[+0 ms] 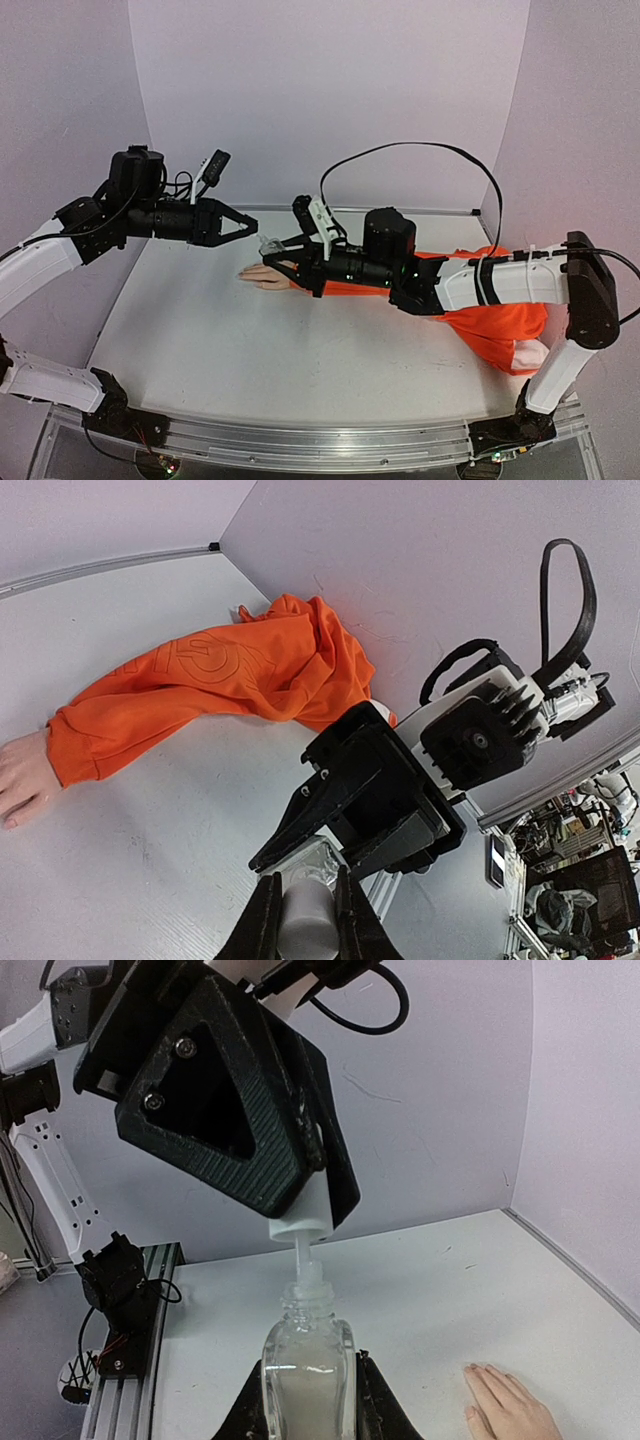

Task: Paint the nails

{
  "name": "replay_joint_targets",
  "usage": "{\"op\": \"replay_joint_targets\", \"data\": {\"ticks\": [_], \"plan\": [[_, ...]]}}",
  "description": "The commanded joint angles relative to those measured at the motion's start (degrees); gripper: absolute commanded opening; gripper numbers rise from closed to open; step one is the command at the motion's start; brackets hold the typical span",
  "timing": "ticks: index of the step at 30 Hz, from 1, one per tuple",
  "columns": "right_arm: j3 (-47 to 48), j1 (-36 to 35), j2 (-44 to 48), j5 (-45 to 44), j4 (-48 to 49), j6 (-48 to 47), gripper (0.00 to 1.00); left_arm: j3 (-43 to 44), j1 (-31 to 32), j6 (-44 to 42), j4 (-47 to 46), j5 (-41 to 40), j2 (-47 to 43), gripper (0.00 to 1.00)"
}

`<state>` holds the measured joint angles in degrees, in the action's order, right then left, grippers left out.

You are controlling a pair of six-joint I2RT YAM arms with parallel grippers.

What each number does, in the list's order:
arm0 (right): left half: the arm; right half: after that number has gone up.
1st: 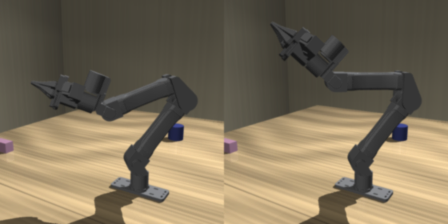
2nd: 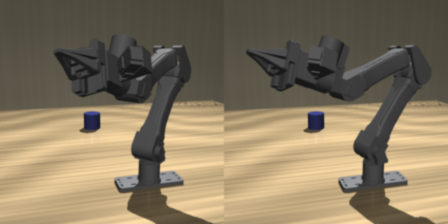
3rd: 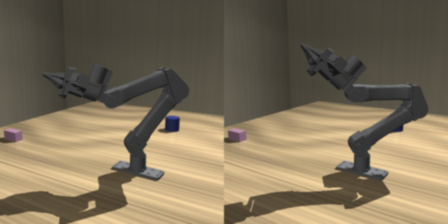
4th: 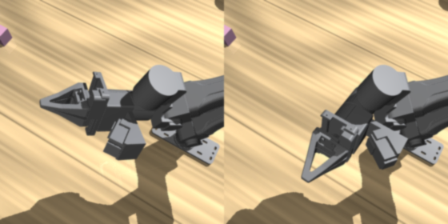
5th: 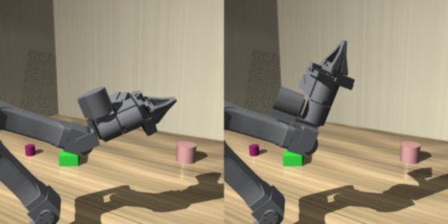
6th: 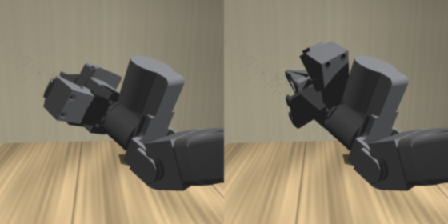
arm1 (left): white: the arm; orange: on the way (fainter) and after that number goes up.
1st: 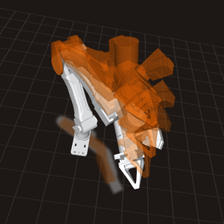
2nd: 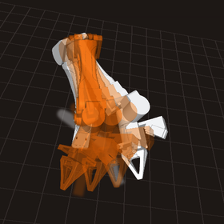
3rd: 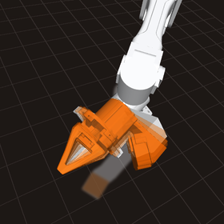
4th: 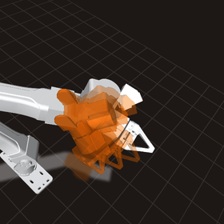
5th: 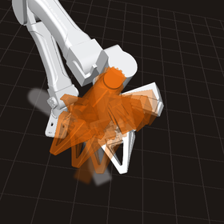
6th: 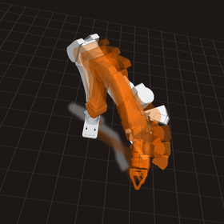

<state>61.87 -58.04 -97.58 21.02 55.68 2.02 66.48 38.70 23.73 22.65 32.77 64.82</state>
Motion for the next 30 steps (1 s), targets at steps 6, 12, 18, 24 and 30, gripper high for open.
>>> {"op": "replay_joint_targets", "data": {"ticks": [6,12,18,24,30], "plan": [[4.17,-0.55,-0.85,1.22,5.67,0.48,0.00,0.36,0.92,-2.22,1.38,-0.65,0.70,0.00],[5.02,-0.59,-1.31,0.65,5.39,-0.70,0.00,1.40,1.28,-3.06,4.26,-1.66,1.41,0.00],[6.12,-0.98,-2.88,-4.43,5.68,-4.74,0.00,4.67,1.47,-1.83,9.22,-5.31,2.85,0.00],[8.38,-3.75,-6.72,-25.42,11.75,-13.14,0.00,9.41,1.64,1.57,17.83,-13.99,6.88,0.00],[13.47,-4.79,-12.24,-38.36,19.11,-18.04,0.00,9.98,1.82,4.69,18.83,-21.18,9.90,0.00]]}}
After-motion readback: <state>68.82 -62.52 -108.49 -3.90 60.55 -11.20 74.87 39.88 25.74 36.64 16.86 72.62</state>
